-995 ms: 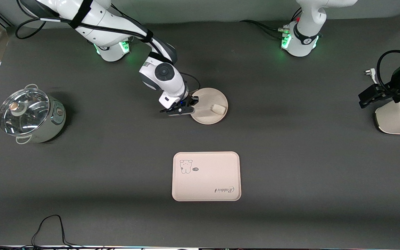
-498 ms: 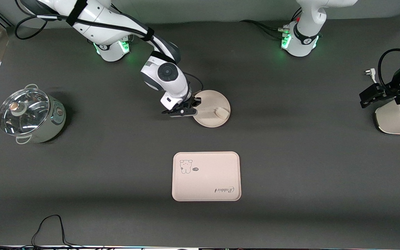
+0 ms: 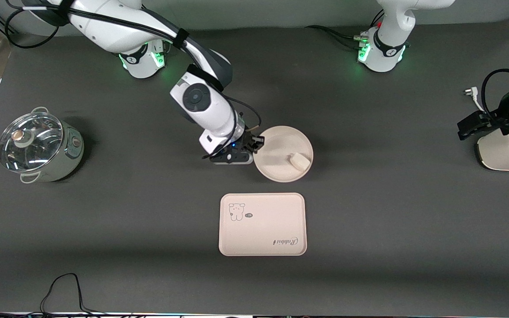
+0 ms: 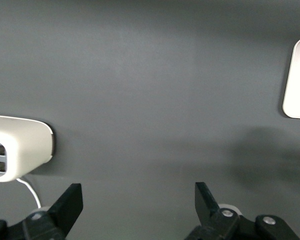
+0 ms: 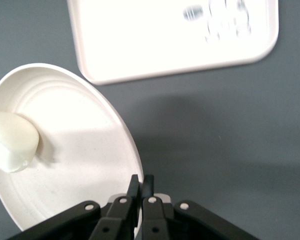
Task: Place bun in plate and plate on tray
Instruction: 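Carry the plate with the right gripper onto the bunny tray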
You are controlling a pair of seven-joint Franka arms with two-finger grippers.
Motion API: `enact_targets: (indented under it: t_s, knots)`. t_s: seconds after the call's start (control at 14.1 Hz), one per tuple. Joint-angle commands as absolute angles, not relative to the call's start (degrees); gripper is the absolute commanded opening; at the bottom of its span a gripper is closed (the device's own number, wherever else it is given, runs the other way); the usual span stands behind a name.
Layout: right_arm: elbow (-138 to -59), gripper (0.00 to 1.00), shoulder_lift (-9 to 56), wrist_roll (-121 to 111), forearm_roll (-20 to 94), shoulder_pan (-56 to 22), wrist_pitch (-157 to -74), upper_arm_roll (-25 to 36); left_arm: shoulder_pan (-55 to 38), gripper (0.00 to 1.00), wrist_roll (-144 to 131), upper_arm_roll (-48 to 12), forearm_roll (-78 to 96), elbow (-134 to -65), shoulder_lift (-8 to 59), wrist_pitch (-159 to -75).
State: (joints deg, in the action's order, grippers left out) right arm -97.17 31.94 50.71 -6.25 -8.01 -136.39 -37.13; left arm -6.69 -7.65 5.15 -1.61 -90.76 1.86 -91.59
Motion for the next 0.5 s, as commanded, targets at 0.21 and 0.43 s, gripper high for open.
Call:
enact_targets:
  t_s: [0.21, 0.43]
  knots:
    - [-73.4, 0.00, 42.9, 40.2, -5.3, -8.1, -125.1, -35.7, -5.7, 1.00, -7.4, 5.4, 1.4, -91.7, 1.7, -91.7]
    - [-68.6, 0.00, 47.1, 35.3, -5.0, -8.0, -125.2, -33.0, -5.8, 1.00, -7.4, 5.3, 1.3, -91.5, 1.7, -91.2]
